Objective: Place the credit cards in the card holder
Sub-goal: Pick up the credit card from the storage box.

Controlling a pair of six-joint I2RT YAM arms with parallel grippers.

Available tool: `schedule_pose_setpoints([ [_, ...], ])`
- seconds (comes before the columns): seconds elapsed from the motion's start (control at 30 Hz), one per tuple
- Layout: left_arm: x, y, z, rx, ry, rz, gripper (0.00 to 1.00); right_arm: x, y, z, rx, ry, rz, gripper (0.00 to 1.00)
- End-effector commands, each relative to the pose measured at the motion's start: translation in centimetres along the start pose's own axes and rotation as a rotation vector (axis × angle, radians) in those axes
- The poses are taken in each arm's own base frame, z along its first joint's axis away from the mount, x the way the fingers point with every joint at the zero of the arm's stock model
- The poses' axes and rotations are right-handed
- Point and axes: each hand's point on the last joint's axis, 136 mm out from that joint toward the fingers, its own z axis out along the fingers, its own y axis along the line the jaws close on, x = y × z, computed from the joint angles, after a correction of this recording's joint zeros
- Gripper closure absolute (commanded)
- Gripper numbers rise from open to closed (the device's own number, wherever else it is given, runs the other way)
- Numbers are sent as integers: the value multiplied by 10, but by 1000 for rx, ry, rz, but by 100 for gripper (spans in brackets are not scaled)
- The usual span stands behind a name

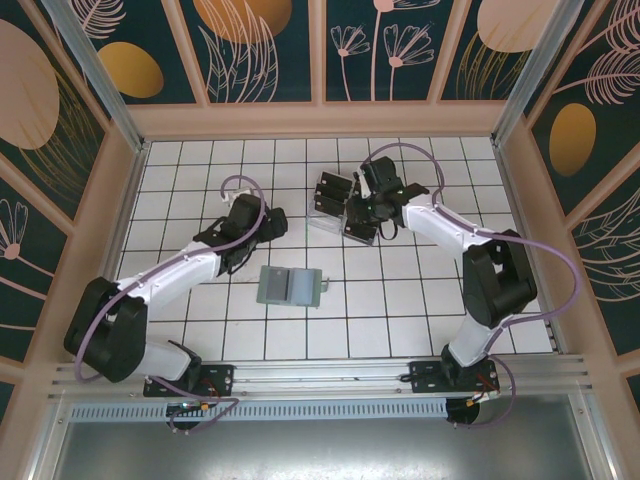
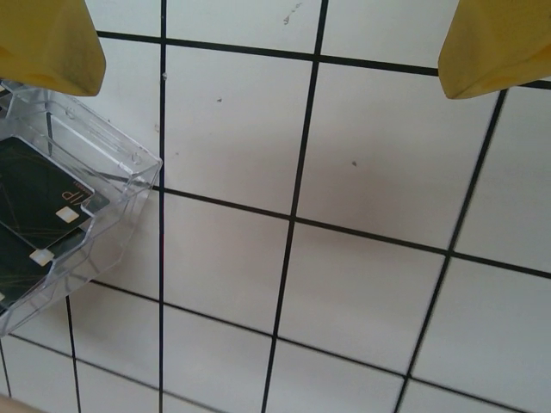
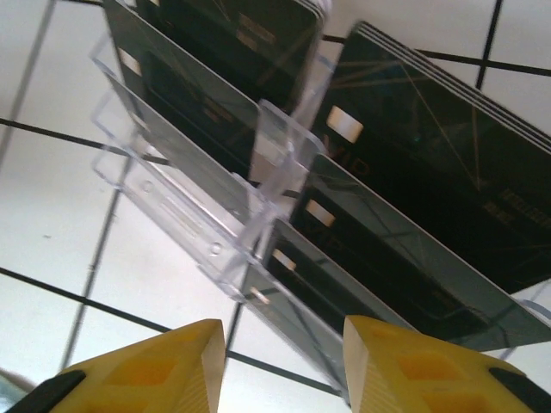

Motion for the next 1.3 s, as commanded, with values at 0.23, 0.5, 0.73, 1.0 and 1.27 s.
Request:
schedule_pose_setpoints([
  [0.23, 8, -8, 9, 137, 133, -49, 1, 17, -1, 8, 50, 66, -135, 63],
  [0.5, 5, -7, 5, 199, 120, -94, 1, 27, -1, 23, 154, 124, -241, 63],
  [0.73, 11, -5, 7, 218, 119, -103, 1, 29, -17, 31, 243, 155, -288, 65],
  [1.0, 16, 0, 9, 212, 116, -123, 1, 10, -14, 26, 252, 113, -309, 65],
  [1.27, 14, 3, 7, 198, 104, -117, 1, 21, -14, 38, 238, 158, -327, 65],
])
